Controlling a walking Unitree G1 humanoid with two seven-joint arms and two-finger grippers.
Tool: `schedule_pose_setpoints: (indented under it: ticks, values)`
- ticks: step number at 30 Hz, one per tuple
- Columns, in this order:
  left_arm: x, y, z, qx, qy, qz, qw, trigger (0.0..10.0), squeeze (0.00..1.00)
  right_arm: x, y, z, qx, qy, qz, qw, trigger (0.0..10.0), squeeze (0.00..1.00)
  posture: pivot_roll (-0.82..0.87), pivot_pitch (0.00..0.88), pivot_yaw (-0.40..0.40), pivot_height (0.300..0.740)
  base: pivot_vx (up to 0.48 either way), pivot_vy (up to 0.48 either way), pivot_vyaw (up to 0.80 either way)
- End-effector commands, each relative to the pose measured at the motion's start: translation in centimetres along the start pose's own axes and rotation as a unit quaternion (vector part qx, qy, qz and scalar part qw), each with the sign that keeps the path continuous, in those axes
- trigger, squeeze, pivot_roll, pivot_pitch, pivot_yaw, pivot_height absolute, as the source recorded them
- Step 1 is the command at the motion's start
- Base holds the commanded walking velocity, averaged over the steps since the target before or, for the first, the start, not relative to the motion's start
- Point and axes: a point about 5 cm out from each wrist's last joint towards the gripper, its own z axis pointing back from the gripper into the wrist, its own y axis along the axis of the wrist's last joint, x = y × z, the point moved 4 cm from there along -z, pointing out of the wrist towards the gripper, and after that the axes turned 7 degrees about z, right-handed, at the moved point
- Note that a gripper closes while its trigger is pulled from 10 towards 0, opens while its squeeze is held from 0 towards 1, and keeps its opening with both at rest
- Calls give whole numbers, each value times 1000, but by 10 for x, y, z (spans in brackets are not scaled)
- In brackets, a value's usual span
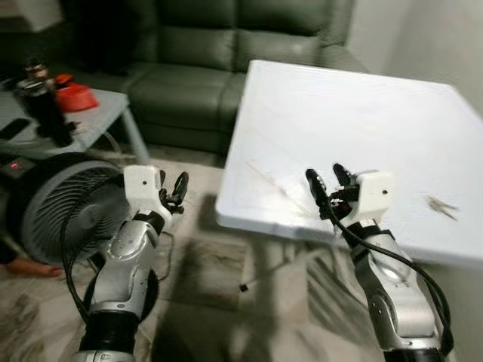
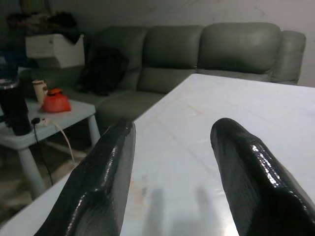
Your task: Hang keys on a hook
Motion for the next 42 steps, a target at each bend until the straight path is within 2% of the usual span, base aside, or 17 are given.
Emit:
schedule_pose_setpoints:
  ticks: [1,7,11,12,19,20,25,28,35,37,38,39,40,42]
  values:
    - [10,1,-3,-1,-16,-6,1000,10000,0,11,1,2,1,-18,-6,1000,10000,0,-62,40,-43,740,469,0,0]
    - [10,1,-3,0,-14,-6,1000,10000,0,9,-2,3,-5,-12,-19,1000,10000,0,-62,44,-45,740,468,0,0]
    - [12,2,-2,9,-11,-6,1000,10000,0,1,-1,3,-3,8,-35,999,10000,0,-61,48,-48,740,83,0,0]
    - [14,2,-3,8,-12,-7,1000,10000,0,2,-4,2,-15,1,-25,1000,10000,1000,-62,49,-48,740,0,0,0]
    - [25,-3,-2,-2,-33,-13,999,10000,0,-1,-9,0,-34,4,-6,999,10000,1000,-64,57,-51,740,0,0,0]
    - [30,-6,-1,-5,-42,-34,999,10000,0,1,-9,-1,-40,-5,2,999,10000,1000,-65,61,-52,740,0,0,0]
    - [40,-10,2,-10,-62,-36,997,10000,0,5,-9,-1,-42,-12,10,999,10000,1000,-65,69,-54,740,0,0,0]
    - [52,-14,5,-13,-89,-66,994,10000,0,9,-12,0,-51,-23,19,998,10000,1000,-66,75,-54,740,0,0,0]
    - [72,-23,14,-21,-144,-79,986,10000,0,8,-22,4,-86,-8,35,996,10000,1000,-70,83,-51,740,0,0,0]
    - [74,-24,15,-22,-148,-80,986,10000,0,7,-24,5,-94,-5,36,995,10000,1000,-70,83,-51,740,0,0,0]
    - [76,-26,16,-25,-152,-81,985,10000,0,7,-28,5,-106,-3,33,994,10000,302,-70,83,-51,740,0,0,0]
    - [76,-26,16,-25,-152,-81,985,10000,0,7,-28,5,-106,-3,33,994,10000,302,-70,83,-51,740,0,0,0]
    - [79,-28,18,-28,-160,-82,983,10000,0,7,-31,5,-118,-3,22,993,10000,0,-69,85,-51,740,0,0,0]
    - [83,-29,21,-27,-167,-85,982,10000,0,9,-34,6,-128,-11,19,992,10000,0,-69,87,-51,740,0,0,0]
